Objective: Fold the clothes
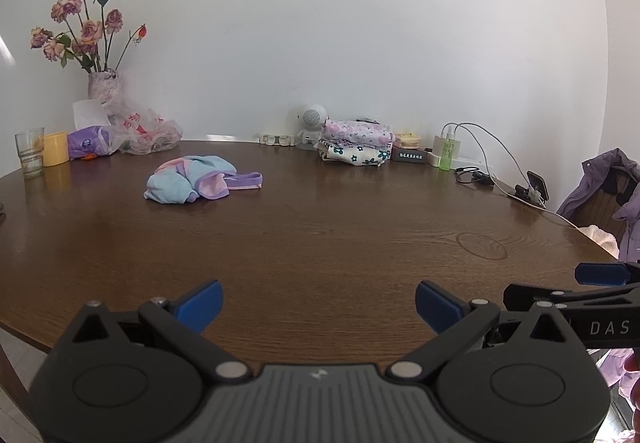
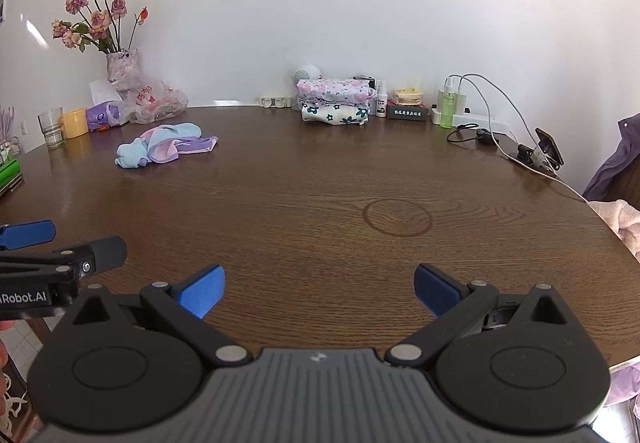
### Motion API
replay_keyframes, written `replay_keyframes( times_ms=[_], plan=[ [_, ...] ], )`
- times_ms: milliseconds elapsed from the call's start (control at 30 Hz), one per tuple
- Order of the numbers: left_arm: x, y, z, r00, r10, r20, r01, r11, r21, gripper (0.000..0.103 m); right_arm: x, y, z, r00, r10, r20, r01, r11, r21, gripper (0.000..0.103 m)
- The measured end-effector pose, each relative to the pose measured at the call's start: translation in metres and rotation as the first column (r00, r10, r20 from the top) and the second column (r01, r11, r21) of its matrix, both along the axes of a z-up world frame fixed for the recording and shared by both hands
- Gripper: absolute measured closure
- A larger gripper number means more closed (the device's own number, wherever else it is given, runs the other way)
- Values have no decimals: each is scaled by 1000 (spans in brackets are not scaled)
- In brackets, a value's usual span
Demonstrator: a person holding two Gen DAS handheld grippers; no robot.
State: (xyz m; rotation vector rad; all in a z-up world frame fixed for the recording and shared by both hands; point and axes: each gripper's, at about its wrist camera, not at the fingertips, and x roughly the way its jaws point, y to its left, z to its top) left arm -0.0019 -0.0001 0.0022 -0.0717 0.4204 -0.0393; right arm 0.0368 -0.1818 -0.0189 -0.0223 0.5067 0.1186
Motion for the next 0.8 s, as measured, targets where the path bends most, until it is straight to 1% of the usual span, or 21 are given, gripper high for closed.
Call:
replay_keyframes(
  times_ms=[233,800],
  plan=[
    [-1,1,-6,1000,-1,2,1,1000,2,0,-1,1,-2,1000,3,2,-3,1000,-1,0],
    [1,0,-5,1000,-1,-6,1,1000,-1,0,-2,0,-4,1000,-2,-3,2,1000,3,0]
  ],
)
